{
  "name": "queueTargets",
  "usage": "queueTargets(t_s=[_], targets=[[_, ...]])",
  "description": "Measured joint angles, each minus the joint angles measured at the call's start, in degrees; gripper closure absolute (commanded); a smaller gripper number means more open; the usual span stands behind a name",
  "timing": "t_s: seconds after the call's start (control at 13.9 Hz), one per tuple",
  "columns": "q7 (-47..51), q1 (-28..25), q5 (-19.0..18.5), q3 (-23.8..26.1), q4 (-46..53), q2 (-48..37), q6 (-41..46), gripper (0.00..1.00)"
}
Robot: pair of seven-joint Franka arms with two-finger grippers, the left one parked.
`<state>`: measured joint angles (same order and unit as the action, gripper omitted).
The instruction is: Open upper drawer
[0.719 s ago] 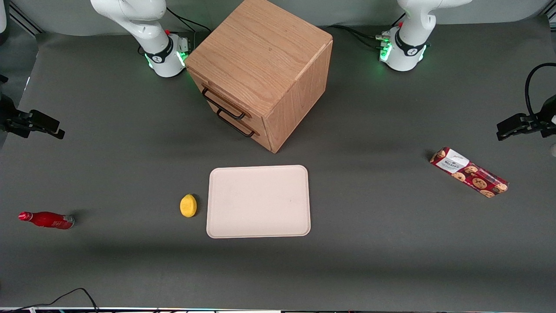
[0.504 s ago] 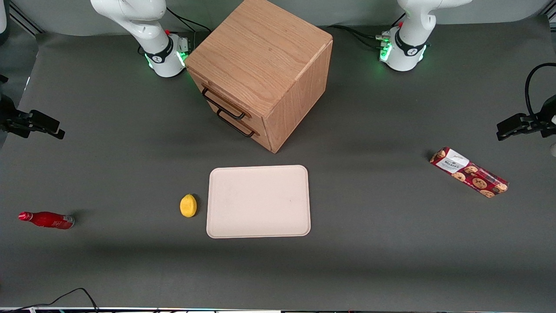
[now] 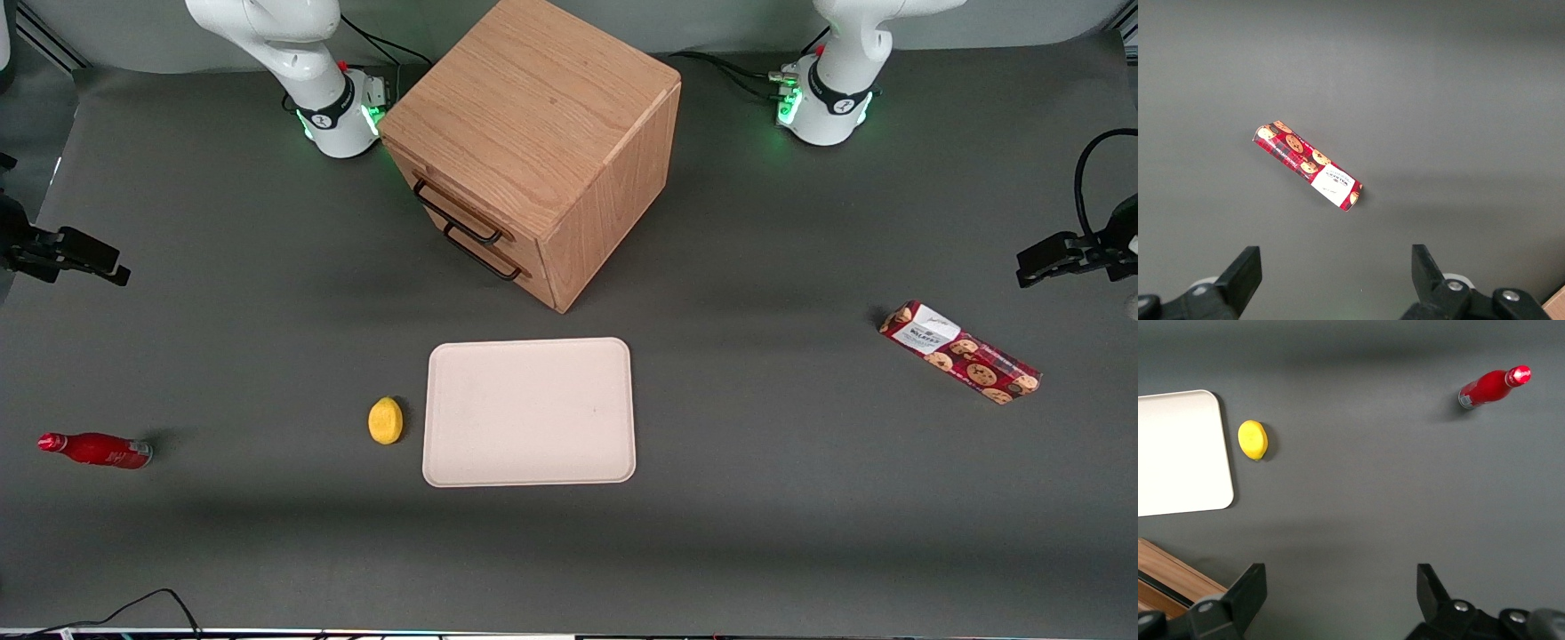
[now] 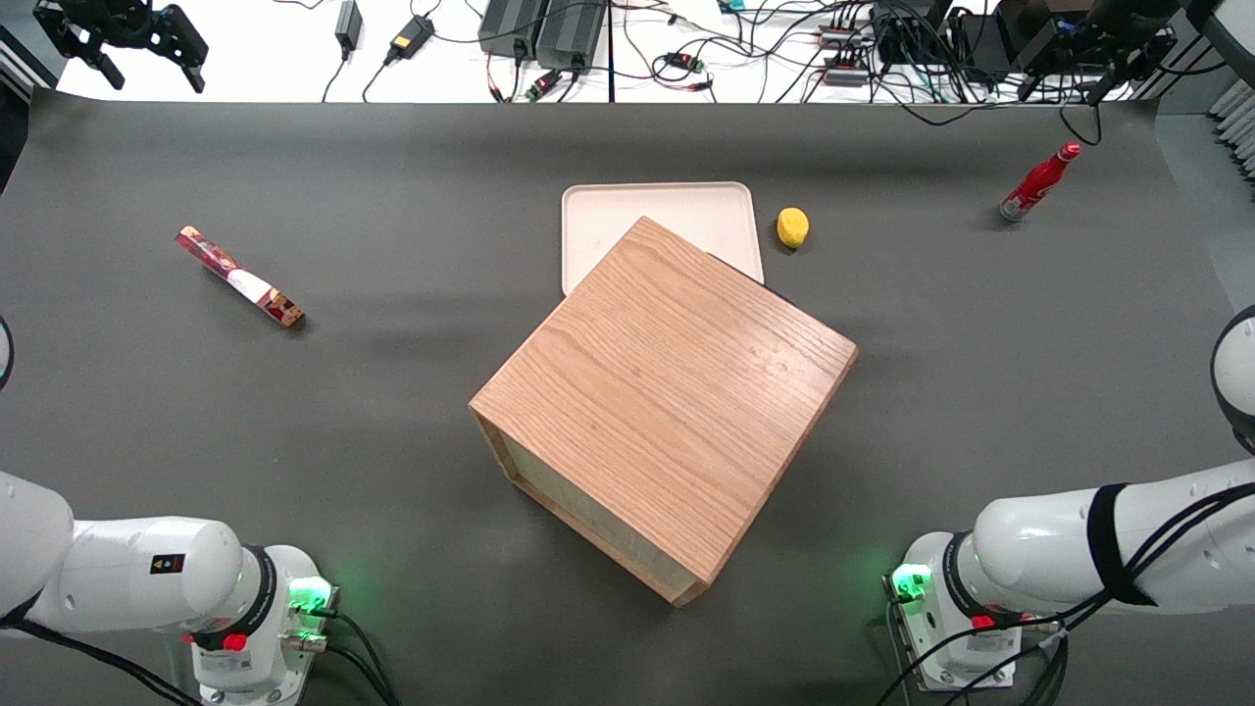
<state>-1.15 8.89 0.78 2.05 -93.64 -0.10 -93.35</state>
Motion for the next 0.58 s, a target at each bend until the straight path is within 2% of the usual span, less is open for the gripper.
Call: queueTargets(t_s=[0.29,0.58], targets=[[-1.31,-0.05,0.00,0.24,0.02,0.62,1.15,0.00],[-10.00,-0.66,0.03,3.14,0.20,0.58,5.69,0.00]])
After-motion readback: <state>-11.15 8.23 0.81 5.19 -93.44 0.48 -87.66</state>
